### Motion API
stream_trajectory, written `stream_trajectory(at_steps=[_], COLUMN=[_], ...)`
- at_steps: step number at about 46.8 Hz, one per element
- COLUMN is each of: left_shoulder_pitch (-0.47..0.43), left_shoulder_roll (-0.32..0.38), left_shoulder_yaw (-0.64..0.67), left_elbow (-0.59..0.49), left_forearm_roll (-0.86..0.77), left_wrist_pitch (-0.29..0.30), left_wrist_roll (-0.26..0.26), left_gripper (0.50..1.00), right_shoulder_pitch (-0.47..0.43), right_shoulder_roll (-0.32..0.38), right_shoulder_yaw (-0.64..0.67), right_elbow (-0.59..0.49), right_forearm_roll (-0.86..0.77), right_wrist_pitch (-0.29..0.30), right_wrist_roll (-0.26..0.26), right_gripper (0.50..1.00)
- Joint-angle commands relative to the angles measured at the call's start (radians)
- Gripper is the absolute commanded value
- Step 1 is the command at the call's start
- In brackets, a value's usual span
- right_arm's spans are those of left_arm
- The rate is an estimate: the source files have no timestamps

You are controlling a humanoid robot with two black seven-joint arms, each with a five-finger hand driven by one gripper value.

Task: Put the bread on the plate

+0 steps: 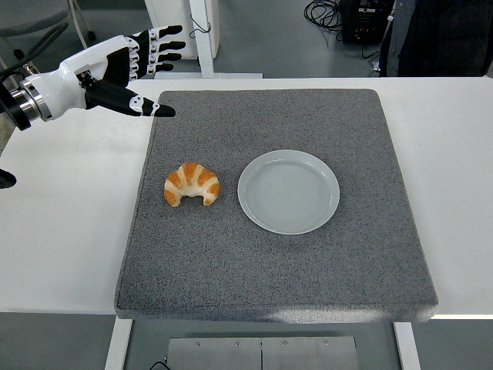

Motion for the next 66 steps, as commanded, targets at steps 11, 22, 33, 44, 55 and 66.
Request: stream_trajectory(at_steps=[11, 22, 33, 44, 55, 66], left_shoulder_pitch=[0.075, 0.115, 0.165, 0.199, 0.216, 0.216], left_shoulder_roll=[0.022, 0.022, -0.027, -0.111, -0.176, -0.217], left_shoulder_yaw=[-0.002, 0.001, 0.001, 0.003, 0.044, 0.064], left_elbow=[-0.045, -0.052, -0.045, 0.043, 0.122, 0.147], left_forearm_roll=[0.315, 0.602, 0.703, 0.721, 0.726, 0.717], left_wrist_pitch=[0.032, 0.118, 0.166, 0.178, 0.236, 0.265], left_wrist_roll=[-0.007, -0.007, -0.006, -0.004, -0.007, -0.006], left_gripper=[0.996, 0.996, 0.998, 0.987, 0.972, 0.972], right_shoulder_pitch=[0.000, 0.000, 0.000, 0.000, -0.001, 0.000], right_shoulder_roll=[0.000, 0.000, 0.000, 0.000, 0.000, 0.000], right_shoulder_yaw=[0.000, 0.000, 0.000, 0.000, 0.000, 0.000], right_elbow=[0.000, 0.000, 0.000, 0.000, 0.000, 0.000], right_forearm_roll=[0.000, 0.001, 0.000, 0.000, 0.000, 0.000], right_wrist_pitch=[-0.001, -0.001, 0.001, -0.001, 0.001, -0.001], right_wrist_roll=[-0.001, 0.000, 0.000, 0.000, -0.001, -0.001], right_gripper=[1.000, 1.000, 1.000, 1.000, 1.000, 1.000])
